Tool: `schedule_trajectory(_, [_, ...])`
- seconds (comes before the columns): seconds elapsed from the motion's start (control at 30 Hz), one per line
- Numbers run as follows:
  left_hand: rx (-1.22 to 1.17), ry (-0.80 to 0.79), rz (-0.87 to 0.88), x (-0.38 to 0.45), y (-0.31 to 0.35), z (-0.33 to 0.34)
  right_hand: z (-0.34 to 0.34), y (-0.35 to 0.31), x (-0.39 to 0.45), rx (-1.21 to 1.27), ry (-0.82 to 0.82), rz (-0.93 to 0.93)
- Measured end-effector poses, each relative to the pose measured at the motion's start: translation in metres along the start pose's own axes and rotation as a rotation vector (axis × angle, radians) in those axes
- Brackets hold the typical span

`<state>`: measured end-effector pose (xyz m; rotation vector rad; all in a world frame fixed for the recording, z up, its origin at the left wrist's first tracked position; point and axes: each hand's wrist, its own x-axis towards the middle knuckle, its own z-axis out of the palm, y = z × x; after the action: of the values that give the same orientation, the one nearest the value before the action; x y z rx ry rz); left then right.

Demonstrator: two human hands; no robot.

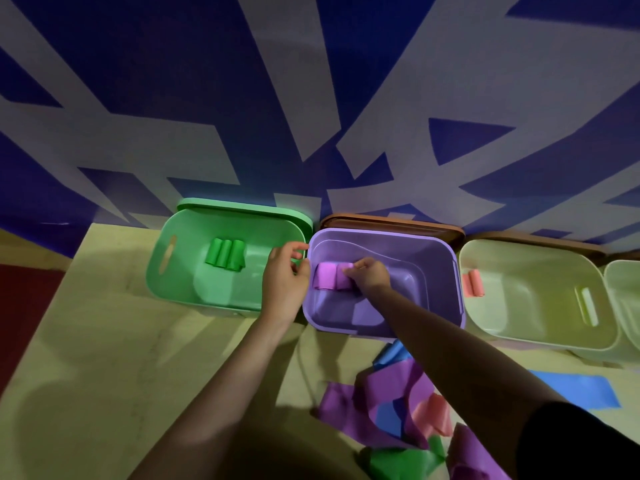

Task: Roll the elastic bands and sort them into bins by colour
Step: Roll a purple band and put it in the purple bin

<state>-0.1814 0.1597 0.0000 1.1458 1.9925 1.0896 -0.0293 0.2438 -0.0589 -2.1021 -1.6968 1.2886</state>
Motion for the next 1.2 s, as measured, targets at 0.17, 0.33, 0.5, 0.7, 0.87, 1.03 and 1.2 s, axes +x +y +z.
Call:
schedule_trajectory(0.17, [-0.013, 0.002, -0.003, -0.001, 0.001, 0.000, 0.003, 0.006, 0.001, 0.050, 0.067, 0.035])
schedule_trajectory(0.33, [-0.024, 0.007, 0.001, -0.001, 0.000, 0.000, 0.008, 0.000, 0.001, -0.114, 0.076, 0.045])
schedule_trajectory(0.5, [-0.034, 0.015, 0.003, -0.001, 0.000, 0.003, 0.002, 0.002, -0.002, 0.009, -0.017, 0.127])
schedule_trajectory(0.7, [-0.052, 0.012, 0.004, -0.001, -0.001, 0.003, 0.003, 0.001, 0.000, -0.117, 0.080, 0.037])
schedule_trajectory(0.87, [-0.049, -0.005, -0.007, -0.001, 0.001, 0.001, -0.005, -0.005, -0.003, -0.196, 0.061, -0.011])
schedule_trajectory(1.03, [-0.022, -0.012, -0.006, -0.002, 0.004, -0.001, -0.013, 0.002, -0.003, -0.212, 0.017, 0.025])
schedule_trajectory(1.2, [-0.014, -0.018, -0.020, -0.002, 0.005, -0.001, -0.015, -0.001, -0.012, -0.263, -0.019, 0.000])
